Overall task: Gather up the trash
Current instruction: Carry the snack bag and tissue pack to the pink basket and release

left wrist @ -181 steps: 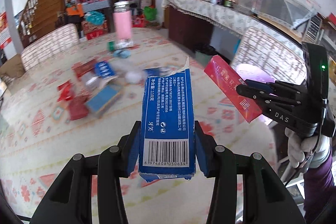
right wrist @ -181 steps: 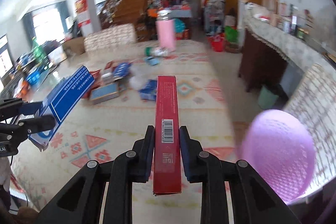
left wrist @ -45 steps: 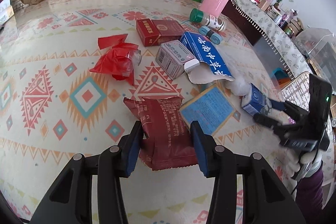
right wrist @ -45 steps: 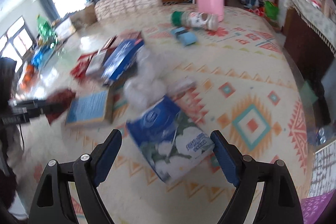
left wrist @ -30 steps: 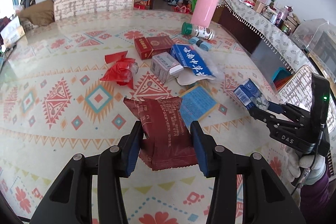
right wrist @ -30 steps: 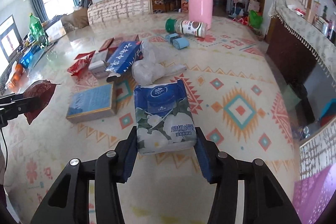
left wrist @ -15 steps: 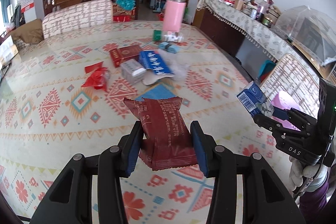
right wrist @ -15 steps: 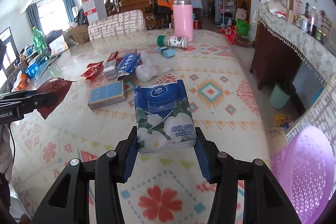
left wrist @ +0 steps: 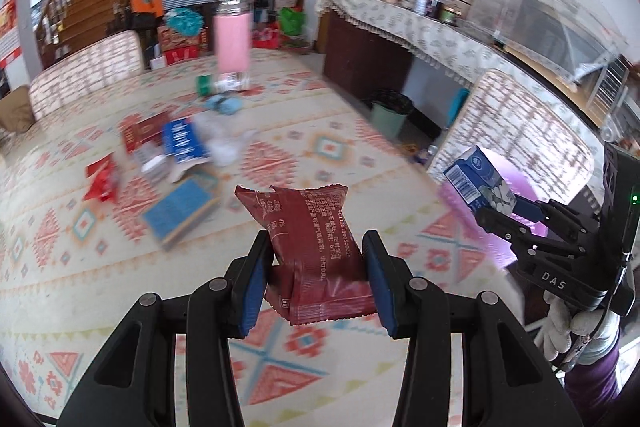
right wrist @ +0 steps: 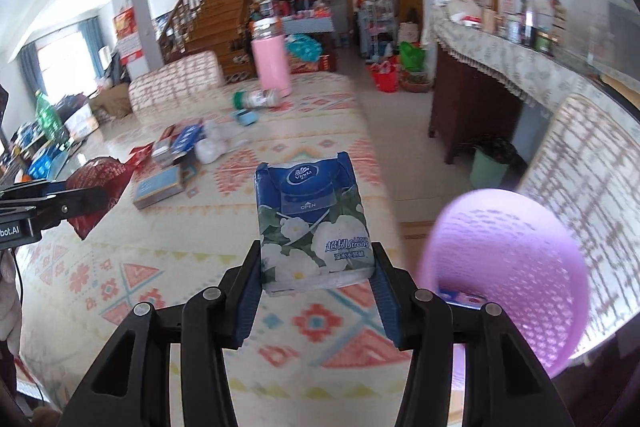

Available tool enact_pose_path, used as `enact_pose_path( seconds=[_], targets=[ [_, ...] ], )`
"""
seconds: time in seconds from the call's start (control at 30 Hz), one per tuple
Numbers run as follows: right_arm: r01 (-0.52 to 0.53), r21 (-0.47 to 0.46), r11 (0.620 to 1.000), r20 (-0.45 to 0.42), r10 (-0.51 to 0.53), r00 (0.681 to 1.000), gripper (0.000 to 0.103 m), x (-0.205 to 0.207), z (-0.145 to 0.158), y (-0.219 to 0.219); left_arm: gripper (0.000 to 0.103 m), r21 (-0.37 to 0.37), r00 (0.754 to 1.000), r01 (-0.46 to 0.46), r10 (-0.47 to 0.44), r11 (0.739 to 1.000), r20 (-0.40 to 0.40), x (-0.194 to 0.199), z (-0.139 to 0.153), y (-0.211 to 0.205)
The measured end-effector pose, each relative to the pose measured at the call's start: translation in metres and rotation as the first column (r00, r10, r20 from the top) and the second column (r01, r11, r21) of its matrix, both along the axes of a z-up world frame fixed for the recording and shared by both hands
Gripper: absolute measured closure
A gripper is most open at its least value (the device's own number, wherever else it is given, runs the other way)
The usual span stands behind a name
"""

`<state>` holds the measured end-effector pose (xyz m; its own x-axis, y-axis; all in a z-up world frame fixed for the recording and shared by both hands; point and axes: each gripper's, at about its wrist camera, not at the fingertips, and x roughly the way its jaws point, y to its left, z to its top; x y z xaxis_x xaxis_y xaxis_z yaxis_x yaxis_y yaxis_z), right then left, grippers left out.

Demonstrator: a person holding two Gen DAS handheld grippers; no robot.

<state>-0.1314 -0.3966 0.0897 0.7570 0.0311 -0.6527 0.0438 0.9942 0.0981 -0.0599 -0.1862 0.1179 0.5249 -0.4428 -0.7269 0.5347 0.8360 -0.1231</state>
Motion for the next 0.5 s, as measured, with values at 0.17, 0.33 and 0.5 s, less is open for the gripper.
enact_pose_path(
  seconds=[0.17, 0.33, 0.5],
  targets=[
    [0.078, 0.008, 0.997, 0.013, -0.078, 0.997, 0.049, -0.026, 0.004, -0.040, 0.058, -0.009, 0.997, 0.081, -0.081, 0.997, 0.001, -0.013, 0.006, -0.048],
    [0.159, 0.022, 0.987, 0.026, -0.159, 0.987, 0.049, -0.048, 0.006, -0.085, 0.058, -0.023, 0.989, 0.145, -0.146, 0.989, -0.003, -0.023, 0.010, -0.090],
    [0.222, 0.029, 0.975, 0.030, -0.223, 0.974, 0.049, -0.064, 0.005, -0.121, 0.058, -0.045, 0.979, 0.203, -0.204, 0.978, -0.024, -0.025, 0.009, -0.135]
  ],
)
